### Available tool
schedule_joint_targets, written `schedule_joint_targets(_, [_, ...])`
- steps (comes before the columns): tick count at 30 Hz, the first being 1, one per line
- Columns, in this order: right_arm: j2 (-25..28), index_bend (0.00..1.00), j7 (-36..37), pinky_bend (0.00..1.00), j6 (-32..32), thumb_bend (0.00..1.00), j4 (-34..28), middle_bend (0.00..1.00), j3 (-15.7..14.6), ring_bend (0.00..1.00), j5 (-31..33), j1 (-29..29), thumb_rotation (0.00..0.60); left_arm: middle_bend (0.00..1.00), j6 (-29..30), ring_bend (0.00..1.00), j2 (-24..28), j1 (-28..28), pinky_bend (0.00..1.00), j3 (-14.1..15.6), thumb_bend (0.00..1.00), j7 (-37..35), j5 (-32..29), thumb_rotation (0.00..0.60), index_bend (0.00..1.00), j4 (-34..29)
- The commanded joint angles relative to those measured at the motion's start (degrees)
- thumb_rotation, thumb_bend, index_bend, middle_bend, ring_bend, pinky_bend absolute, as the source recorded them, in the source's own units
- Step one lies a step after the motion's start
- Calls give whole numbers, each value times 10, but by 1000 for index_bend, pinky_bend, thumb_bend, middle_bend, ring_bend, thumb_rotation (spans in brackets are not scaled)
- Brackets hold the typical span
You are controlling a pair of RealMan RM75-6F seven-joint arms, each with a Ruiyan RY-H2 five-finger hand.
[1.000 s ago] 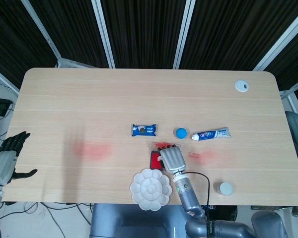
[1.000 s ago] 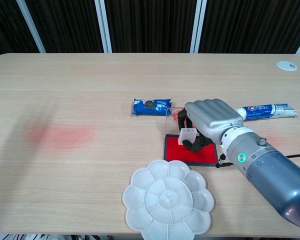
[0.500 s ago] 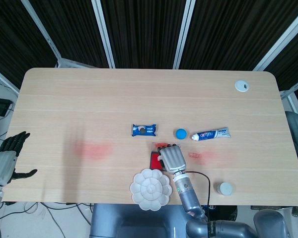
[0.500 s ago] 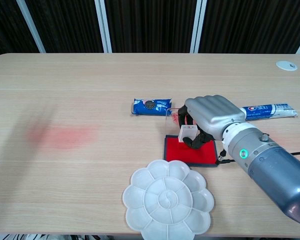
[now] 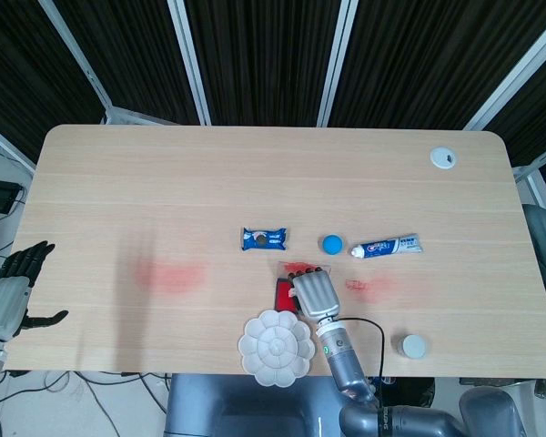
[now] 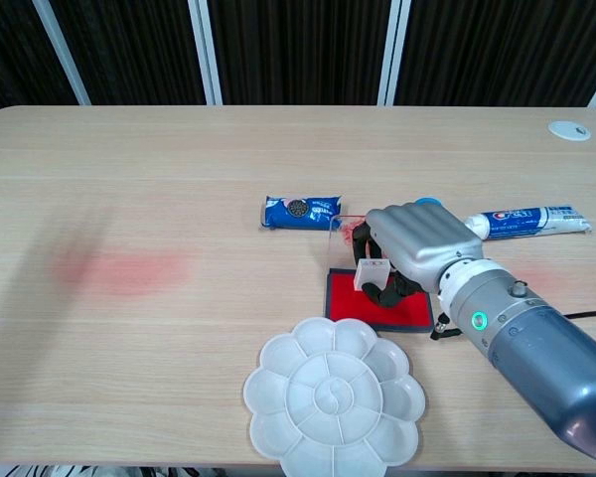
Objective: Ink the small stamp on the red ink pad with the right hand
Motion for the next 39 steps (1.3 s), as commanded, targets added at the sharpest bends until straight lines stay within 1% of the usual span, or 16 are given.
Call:
schedule_joint_targets(1, [-2, 748, 1, 501, -1, 643, 2, 620, -1, 496, 1, -1, 600, 0, 0, 0, 0, 0, 0, 0, 0, 0, 0, 600, 0, 0])
schedule_joint_targets(9, [1, 749, 2, 501, 1, 644, -6, 620, 0, 496, -3, -2, 600, 0, 1, 0, 0, 0, 0, 0, 0, 0, 0, 600, 0, 0])
schedule_joint_targets(17, [19, 749, -5, 502, 11, 643, -37, 620, 11, 496, -13, 2, 600, 0, 0, 0, 0, 0, 0, 1, 0, 2, 1, 600, 0, 0])
schedule_joint_targets(21, [49, 749, -15, 501, 24, 644, -73, 620, 12, 496, -23, -2, 600, 0, 3, 0, -2, 1, 0, 1, 0, 4, 1, 600, 0, 1])
schedule_joint_targets(28, [117, 749, -9, 501, 47, 643, -127, 619, -5, 496, -37, -28, 600, 0, 6, 0, -4, 2, 0, 2, 0, 11, 3, 600, 0, 2])
schedule_joint_targets(34, [151, 748, 6, 501, 53, 644, -140, 615, -16, 496, -42, -43, 600, 0, 9, 0, -7, 3, 0, 1, 0, 15, 2, 600, 0, 3])
schedule_joint_targets(39, [180, 748, 38, 501, 55, 643, -139, 612, -27, 496, -48, -60, 600, 0, 12, 0, -9, 5, 0, 0, 0, 12, -1, 600, 0, -1])
